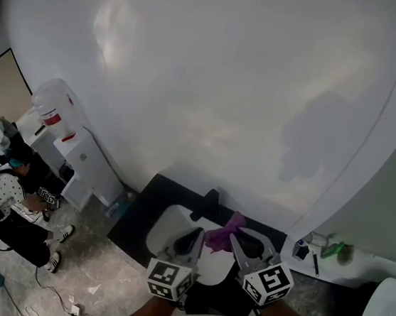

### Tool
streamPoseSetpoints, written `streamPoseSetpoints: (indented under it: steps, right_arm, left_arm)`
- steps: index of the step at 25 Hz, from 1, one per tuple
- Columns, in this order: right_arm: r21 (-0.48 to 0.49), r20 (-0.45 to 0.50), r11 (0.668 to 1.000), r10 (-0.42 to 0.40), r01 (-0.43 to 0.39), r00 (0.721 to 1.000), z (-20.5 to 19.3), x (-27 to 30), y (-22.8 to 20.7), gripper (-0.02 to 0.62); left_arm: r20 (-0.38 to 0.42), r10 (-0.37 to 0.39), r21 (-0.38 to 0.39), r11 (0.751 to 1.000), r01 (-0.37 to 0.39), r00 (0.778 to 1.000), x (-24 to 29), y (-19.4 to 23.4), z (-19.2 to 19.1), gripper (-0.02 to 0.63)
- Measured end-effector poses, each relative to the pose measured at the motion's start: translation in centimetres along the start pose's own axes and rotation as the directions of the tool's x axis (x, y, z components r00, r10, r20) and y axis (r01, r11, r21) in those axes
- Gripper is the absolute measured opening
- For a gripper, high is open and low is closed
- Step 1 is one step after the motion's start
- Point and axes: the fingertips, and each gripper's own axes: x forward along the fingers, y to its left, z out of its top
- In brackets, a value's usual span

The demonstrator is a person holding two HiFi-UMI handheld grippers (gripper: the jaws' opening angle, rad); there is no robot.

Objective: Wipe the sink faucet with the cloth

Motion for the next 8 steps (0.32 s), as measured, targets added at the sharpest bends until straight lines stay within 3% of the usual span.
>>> streamPoseSetpoints:
  steps: [8]
  right_arm:
    - [0.037, -0.003, 0.999, -0.003, 0.003, 1.000, 0.5, 0.0, 0.1, 0.029]
  left_arm:
    - [0.036, 0.007, 0.019, 1.000, -0.007, 0.999, -0.7, -0.2, 1.4, 0.006]
